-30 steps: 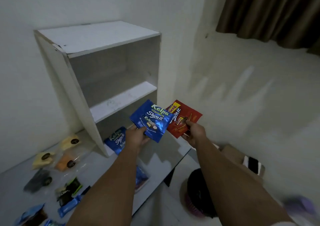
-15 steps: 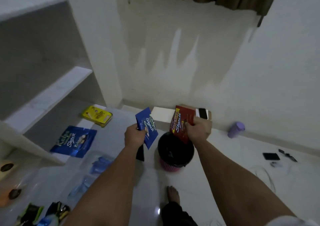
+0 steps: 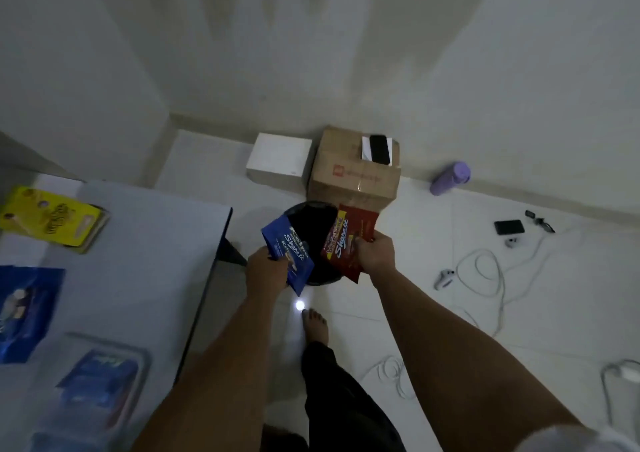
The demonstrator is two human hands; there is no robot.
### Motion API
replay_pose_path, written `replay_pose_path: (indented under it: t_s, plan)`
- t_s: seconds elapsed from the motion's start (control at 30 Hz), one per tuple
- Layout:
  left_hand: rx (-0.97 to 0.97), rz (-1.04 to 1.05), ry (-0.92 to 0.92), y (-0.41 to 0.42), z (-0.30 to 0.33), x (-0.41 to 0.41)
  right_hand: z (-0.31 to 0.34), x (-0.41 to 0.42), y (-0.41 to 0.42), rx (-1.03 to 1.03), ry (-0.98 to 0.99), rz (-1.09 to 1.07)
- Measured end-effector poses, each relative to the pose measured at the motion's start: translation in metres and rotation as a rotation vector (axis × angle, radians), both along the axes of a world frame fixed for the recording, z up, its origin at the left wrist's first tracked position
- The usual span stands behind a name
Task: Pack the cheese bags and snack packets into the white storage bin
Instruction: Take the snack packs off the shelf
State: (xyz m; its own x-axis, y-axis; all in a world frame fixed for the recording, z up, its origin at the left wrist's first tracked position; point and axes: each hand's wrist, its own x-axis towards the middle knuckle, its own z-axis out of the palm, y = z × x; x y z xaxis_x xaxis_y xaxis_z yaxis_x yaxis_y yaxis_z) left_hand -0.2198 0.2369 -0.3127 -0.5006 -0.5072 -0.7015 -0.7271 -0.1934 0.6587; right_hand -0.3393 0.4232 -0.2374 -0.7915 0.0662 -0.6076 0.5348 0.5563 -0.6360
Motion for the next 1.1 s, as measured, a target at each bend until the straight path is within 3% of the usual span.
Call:
replay_pose_path:
  t_s: [0.53,0.77,1.0,1.1]
  plan:
    - [-0.086,-0.108,-0.178,0.055,-0.094,-0.115,-0.174,-0.082,-0.007,0.058,-0.246,0.105]
    - [-0.114,-0.167,-0.223,0.062,-0.052,-0.106,-0.121,-0.075,-0.013,0.141,-0.191,0.398]
    - [-0.182,-0.159,-0.168,0.028,0.032,-0.070,-0.029,-0.056,-0.042,0.158,-0.029,0.650]
    - [-0.197,-0.066,-0.121,0.002,0.081,-0.047,0.016,-0.041,-0.061,0.149,0.067,0.757]
